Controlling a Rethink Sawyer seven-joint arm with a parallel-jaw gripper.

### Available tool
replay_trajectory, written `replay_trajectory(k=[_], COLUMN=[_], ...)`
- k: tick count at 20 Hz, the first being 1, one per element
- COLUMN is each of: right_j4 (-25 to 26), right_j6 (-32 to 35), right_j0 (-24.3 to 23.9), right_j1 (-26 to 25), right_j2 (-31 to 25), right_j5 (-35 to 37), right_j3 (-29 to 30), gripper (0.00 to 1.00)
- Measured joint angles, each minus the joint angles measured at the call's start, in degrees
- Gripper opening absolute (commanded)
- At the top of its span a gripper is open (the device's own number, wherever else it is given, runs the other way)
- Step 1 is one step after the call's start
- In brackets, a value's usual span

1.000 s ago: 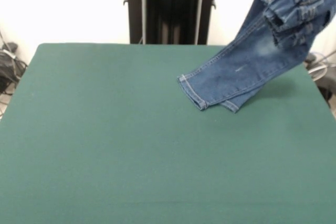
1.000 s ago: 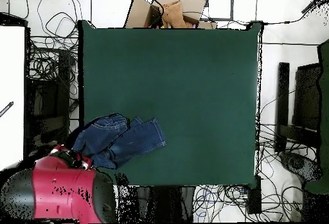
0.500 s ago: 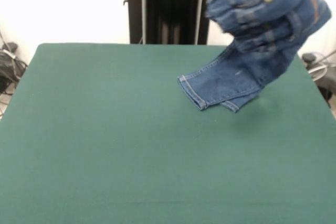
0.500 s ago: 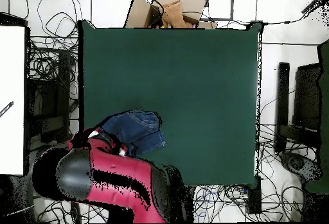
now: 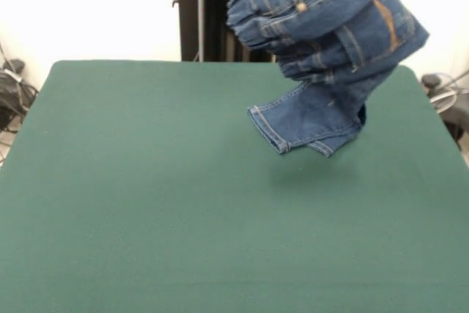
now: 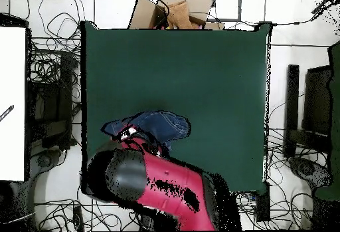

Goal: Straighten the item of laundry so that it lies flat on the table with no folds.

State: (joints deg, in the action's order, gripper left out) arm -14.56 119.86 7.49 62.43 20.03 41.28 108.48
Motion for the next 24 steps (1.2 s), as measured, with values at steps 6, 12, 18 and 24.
replay_trajectory(k=[6,12,18,24], right_j4=[0.47,2.54,4.47,6.41], right_j6=[-1.3,-6.94,-10.68,-13.47], right_j0=[-7.32,-14.14,-18.5,-23.89], right_j1=[1.13,1.73,1.74,1.72], right_j2=[-5.54,-11.62,-16.21,-21.6], right_j5=[-2.76,-5.48,-6.78,-6.87], right_j3=[2.73,4.58,4.96,5.94], gripper=[0.0,0.0,0.0,0.0])
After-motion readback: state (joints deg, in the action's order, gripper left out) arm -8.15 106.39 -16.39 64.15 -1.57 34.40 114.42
